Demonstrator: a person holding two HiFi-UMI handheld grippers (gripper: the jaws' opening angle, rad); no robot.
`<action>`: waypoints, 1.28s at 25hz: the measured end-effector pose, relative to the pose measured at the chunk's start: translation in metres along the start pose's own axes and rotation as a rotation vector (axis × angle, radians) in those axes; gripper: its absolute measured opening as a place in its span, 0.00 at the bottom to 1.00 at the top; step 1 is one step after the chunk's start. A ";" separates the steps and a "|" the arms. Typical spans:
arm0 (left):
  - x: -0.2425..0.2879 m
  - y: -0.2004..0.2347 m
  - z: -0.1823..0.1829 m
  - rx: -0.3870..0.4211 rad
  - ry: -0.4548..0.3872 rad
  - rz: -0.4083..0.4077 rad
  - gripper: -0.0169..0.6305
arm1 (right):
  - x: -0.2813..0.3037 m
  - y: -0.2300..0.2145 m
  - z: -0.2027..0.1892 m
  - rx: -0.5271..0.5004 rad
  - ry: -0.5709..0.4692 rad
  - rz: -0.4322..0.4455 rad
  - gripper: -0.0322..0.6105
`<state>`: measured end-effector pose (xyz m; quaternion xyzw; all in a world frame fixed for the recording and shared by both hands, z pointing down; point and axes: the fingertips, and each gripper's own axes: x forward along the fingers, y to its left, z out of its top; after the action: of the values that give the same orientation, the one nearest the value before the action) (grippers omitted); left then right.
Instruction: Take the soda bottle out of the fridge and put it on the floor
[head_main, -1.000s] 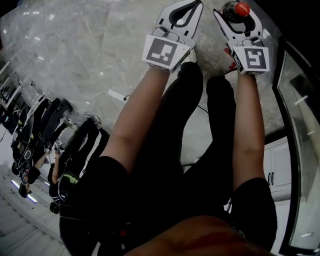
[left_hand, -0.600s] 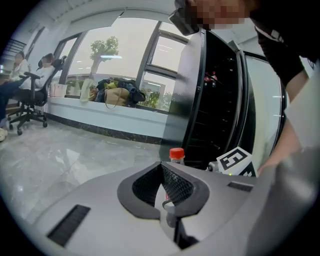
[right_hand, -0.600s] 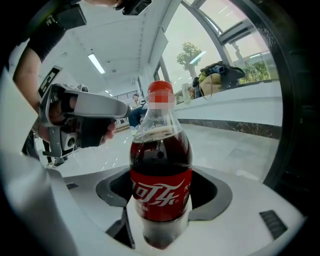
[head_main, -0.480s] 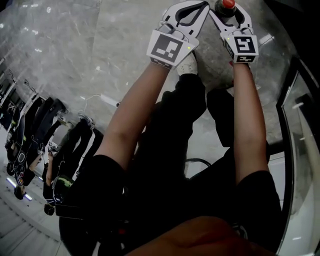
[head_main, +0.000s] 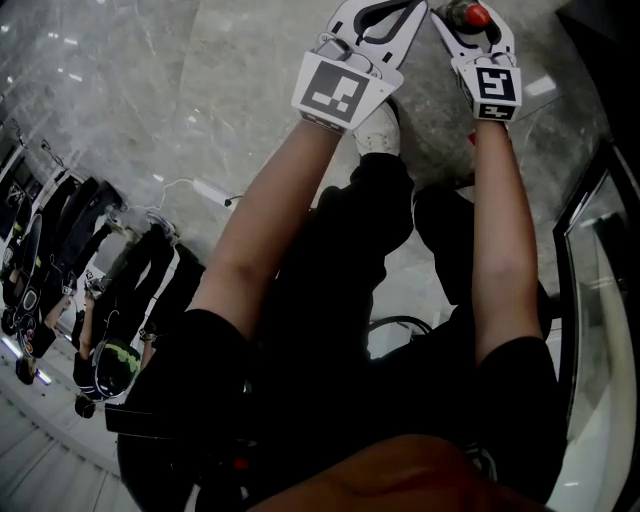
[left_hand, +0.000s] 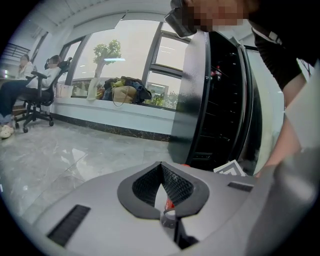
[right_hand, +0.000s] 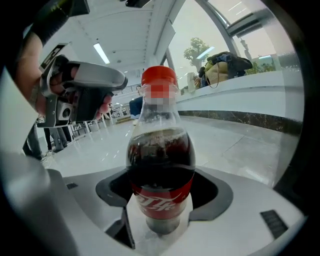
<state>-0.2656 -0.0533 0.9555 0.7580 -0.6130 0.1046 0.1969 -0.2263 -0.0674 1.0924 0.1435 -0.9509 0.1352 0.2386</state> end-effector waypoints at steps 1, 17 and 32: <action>-0.002 -0.001 -0.001 -0.003 0.005 0.002 0.02 | -0.001 0.002 -0.002 -0.006 0.009 0.003 0.54; -0.048 -0.031 0.083 -0.013 0.022 0.010 0.02 | -0.064 0.037 0.047 0.039 0.081 0.034 0.55; -0.146 -0.142 0.329 0.061 -0.055 -0.145 0.02 | -0.315 0.068 0.343 0.065 -0.179 -0.052 0.55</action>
<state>-0.1885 -0.0403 0.5764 0.8086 -0.5582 0.0881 0.1638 -0.1252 -0.0507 0.6329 0.1875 -0.9594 0.1462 0.1514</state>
